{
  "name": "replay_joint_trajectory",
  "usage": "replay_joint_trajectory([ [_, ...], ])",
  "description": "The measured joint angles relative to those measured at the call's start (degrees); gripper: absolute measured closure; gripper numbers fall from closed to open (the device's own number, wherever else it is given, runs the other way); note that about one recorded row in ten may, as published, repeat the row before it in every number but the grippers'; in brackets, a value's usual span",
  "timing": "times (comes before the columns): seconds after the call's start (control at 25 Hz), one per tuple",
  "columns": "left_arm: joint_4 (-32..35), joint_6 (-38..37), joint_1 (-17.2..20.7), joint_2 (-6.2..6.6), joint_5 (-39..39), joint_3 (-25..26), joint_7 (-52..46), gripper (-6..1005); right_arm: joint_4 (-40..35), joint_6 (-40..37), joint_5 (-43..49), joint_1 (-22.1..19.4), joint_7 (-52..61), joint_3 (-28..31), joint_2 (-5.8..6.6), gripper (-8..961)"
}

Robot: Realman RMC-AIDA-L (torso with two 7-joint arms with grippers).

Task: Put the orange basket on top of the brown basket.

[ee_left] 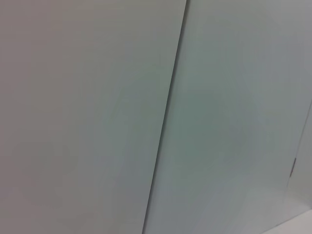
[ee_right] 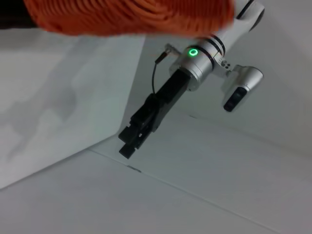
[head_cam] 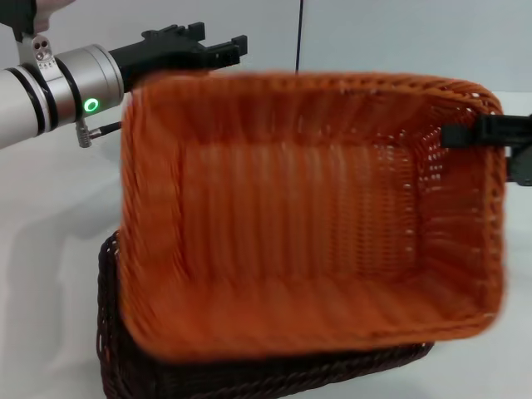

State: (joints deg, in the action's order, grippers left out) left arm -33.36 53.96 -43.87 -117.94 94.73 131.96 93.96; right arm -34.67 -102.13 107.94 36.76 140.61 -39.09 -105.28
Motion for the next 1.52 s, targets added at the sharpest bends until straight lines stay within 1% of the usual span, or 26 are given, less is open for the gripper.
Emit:
replay_joint_trajectory([
  [0.08, 0.13, -0.13, -0.11, 0.00, 0.01, 0.18, 0.35, 155, -0.12, -0.52, 0.00, -0.17, -0.08, 0.20, 0.67, 156],
  [0.16, 0.13, -0.13, -0.11, 0.00, 0.01, 0.18, 0.35, 155, -0.70, -1.09, 0.00, -0.18, -0.28, 0.15, 1.01, 156],
  [0.2, 0.13, -0.13, -0.11, 0.00, 0.01, 0.18, 0.35, 155, -0.77, -2.54, 0.10, 0.22, -0.28, -0.15, 1.57, 156],
  [0.24, 0.13, -0.13, -0.11, 0.00, 0.01, 0.18, 0.35, 155, -0.77, -2.54, 0.10, 0.22, -0.28, -0.15, 1.57, 156],
  [0.36, 0.36, -0.58, -0.27, 0.00, 0.02, 0.38, 0.42, 155, 0.13, -3.67, 1.04, 1.15, 0.57, -0.27, 2.27, 157],
  [0.48, 0.46, -1.63, -1.26, 0.00, -0.09, 0.06, 0.52, 155, 0.42, -2.55, 1.52, 1.37, 2.16, -0.21, 2.04, 157],
  [0.64, 0.56, -1.67, -1.83, 0.00, -0.16, 0.07, 0.54, 155, 0.87, 0.42, 1.17, 1.32, 3.30, 0.57, 1.07, 157],
  [0.72, 0.57, -1.67, -1.93, 0.00, -0.16, 0.07, 0.56, 155, 1.57, 0.86, 0.88, 1.78, 4.83, 1.27, 0.99, 157],
  [0.8, 0.58, -1.67, -2.28, 0.00, -0.16, 0.01, 0.60, 155, 1.79, 0.72, 0.83, 2.78, 7.60, 1.74, 1.18, 157],
  [0.92, 0.58, -1.67, -2.38, 0.00, -0.16, -0.02, 0.61, 155, 0.12, -0.29, 1.59, 4.16, 12.05, 1.08, 2.31, 158],
  [1.12, 0.74, -1.67, -2.40, 0.09, -0.11, -0.04, 0.61, 155, -1.86, -2.83, 8.23, 6.43, 15.69, 0.27, 4.72, 158],
  [1.24, 0.76, -1.73, -2.03, 0.16, -0.13, 0.11, 0.61, 155, -2.87, -3.31, 9.29, 6.36, 14.91, 0.73, 5.24, 158],
  [1.32, 0.79, -1.78, -1.86, 0.18, -0.16, 0.42, 0.61, 155, -3.97, -2.39, 9.33, 5.38, 13.20, 2.17, 5.28, 158],
  [1.4, 0.80, -1.80, -1.73, 0.12, -0.48, 0.54, 0.61, 155, -4.56, -0.82, 8.99, 4.01, 9.97, 6.69, 5.25, 158],
  [1.48, 0.60, -1.80, -1.47, 0.09, -1.66, 0.56, 0.61, 155, -4.55, 0.83, 7.96, 2.26, 4.51, 13.65, 5.10, 158],
  [1.52, 0.41, -1.80, -1.25, 0.08, -2.50, 0.57, 0.61, 155, -4.41, 1.56, 7.12, 1.47, 1.60, 16.05, 5.00, 158],
])
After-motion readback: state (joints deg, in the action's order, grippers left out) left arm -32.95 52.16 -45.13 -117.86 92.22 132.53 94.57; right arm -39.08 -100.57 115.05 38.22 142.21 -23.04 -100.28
